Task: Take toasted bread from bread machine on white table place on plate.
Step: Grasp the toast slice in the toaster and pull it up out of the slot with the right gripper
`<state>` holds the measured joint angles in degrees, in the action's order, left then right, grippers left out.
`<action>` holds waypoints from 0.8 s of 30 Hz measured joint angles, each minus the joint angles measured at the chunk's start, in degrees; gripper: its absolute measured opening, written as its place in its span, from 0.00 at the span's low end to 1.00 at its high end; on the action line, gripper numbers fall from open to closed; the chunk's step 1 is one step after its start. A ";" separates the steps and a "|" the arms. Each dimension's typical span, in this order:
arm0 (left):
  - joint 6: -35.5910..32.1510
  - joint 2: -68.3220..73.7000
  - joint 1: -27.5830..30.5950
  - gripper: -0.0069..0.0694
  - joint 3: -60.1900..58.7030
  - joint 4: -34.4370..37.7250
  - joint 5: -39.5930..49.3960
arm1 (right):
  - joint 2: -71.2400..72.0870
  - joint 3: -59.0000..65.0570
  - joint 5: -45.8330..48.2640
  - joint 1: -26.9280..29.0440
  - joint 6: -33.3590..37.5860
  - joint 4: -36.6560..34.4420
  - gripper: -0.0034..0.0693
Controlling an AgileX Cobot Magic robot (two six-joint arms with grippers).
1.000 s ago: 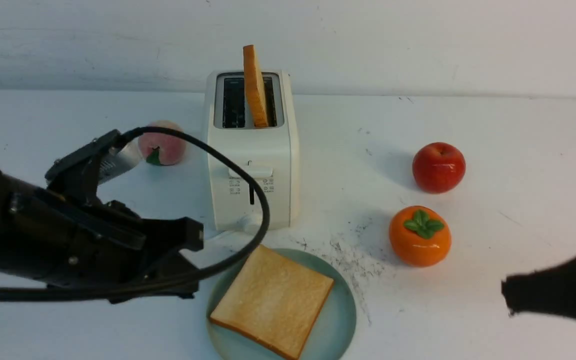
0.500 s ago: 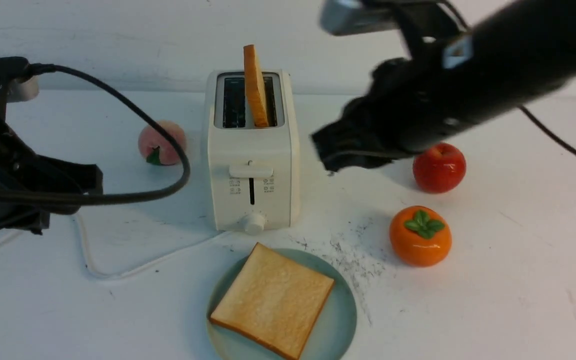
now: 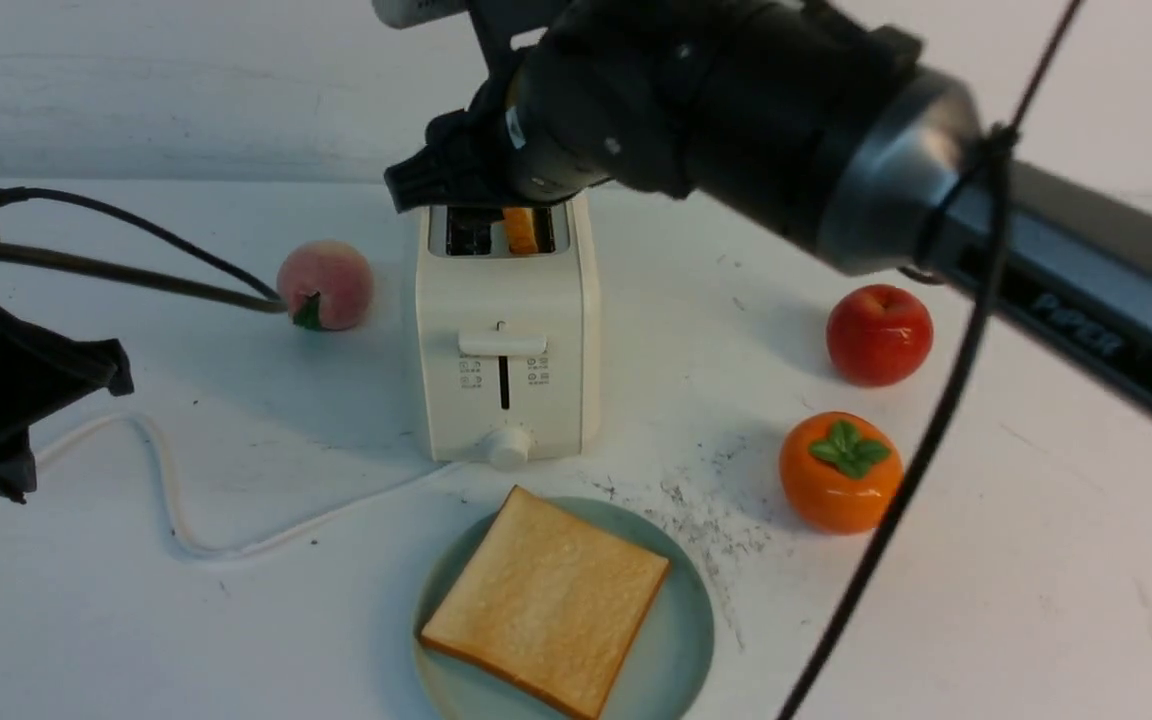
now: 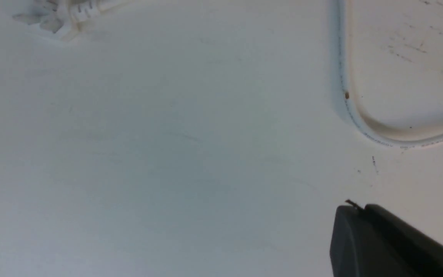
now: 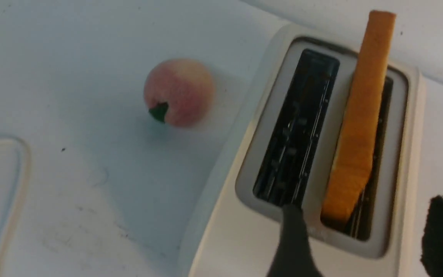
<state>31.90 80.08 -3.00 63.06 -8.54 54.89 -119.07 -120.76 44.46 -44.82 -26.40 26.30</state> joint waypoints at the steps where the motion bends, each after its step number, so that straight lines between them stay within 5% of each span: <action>1: -0.18 0.00 0.00 0.07 0.00 0.43 -0.35 | -1.43 -0.19 -1.78 0.00 -2.16 2.41 0.70; 7: -0.37 0.00 0.00 0.07 0.00 1.52 -0.72 | -5.55 -0.28 -5.06 1.54 -12.75 11.81 0.71; 12: -0.55 0.00 0.00 0.07 0.00 2.19 -1.75 | -6.83 -0.28 -5.82 3.20 -18.32 14.95 0.61; 18: -0.67 0.02 0.00 0.07 0.00 2.84 -2.40 | -7.37 -0.39 -8.27 3.92 -19.47 14.18 0.19; 24: -1.12 0.09 0.00 0.07 0.00 2.84 -2.34 | -4.95 -0.45 -7.87 3.92 -18.41 11.46 0.14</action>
<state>30.78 80.17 -3.00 63.06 -5.71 52.55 -124.03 -121.22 36.58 -40.90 -44.81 37.76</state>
